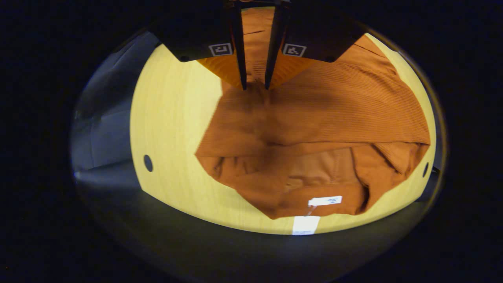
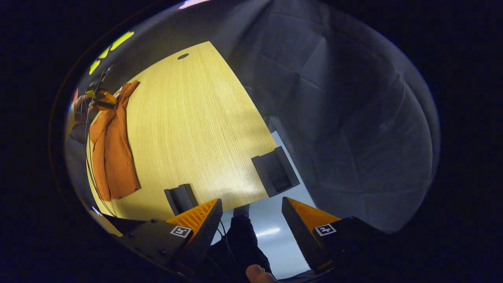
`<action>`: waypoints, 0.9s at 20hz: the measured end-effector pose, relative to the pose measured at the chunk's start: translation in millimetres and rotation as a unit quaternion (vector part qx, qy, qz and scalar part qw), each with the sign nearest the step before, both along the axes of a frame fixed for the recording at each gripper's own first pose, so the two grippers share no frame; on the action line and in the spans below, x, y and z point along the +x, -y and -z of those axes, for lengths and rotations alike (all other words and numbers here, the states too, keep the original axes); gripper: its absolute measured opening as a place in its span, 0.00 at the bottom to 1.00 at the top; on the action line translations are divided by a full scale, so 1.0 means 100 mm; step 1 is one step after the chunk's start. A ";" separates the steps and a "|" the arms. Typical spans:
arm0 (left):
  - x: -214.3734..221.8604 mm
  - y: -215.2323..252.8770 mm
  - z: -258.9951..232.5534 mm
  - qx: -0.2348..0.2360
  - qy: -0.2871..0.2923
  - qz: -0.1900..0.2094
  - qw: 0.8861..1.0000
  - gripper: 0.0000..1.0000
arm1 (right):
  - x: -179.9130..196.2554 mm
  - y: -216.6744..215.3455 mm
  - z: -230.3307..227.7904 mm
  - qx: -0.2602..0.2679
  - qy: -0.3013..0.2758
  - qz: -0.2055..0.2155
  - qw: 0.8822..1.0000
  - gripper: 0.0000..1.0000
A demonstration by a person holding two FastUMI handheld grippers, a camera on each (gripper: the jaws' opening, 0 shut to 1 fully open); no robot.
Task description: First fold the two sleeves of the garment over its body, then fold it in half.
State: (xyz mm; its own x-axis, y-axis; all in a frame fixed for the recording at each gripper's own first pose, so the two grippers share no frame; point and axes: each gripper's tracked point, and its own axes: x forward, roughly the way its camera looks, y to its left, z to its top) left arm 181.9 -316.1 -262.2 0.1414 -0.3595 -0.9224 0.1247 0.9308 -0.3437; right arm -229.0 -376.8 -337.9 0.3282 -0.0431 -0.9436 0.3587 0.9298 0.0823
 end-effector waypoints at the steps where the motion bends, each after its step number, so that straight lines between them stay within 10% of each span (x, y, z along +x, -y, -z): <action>1: -0.04 0.01 -0.09 -0.001 0.002 -0.004 1.000 0.63 | 0.03 -0.04 0.01 0.004 0.003 0.001 1.000 0.97; 3: -0.16 -0.02 -0.24 -0.029 0.007 -0.014 0.999 0.94 | 0.16 -0.23 -0.04 0.005 0.012 -0.021 1.000 0.97; 4: -0.19 -0.10 -0.27 -0.027 0.013 -0.014 0.999 0.77 | 0.24 -0.34 -0.05 0.003 0.017 -0.038 0.999 0.97; 5: -0.23 -0.19 -0.30 -0.022 0.022 -0.013 0.999 1.00 | 0.29 -0.42 -0.07 0.002 0.019 -0.050 0.999 0.94; 11: -0.83 -1.47 -0.32 0.025 0.109 -0.015 0.994 1.00 | 0.70 -1.30 -0.08 0.021 0.033 -0.146 0.989 0.97; 18: -1.91 -3.06 0.36 0.072 0.069 -0.122 0.987 0.99 | 0.75 -2.09 0.25 0.010 -0.007 -0.259 0.966 0.97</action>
State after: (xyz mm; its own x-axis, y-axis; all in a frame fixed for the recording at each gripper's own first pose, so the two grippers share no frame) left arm -9.4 -10.4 -298.5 0.3367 -0.1653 -0.9270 -0.0737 0.9768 -0.2010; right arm -153.8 -167.4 -362.9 0.2886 0.1411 -0.9470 -0.1530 0.9832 0.0999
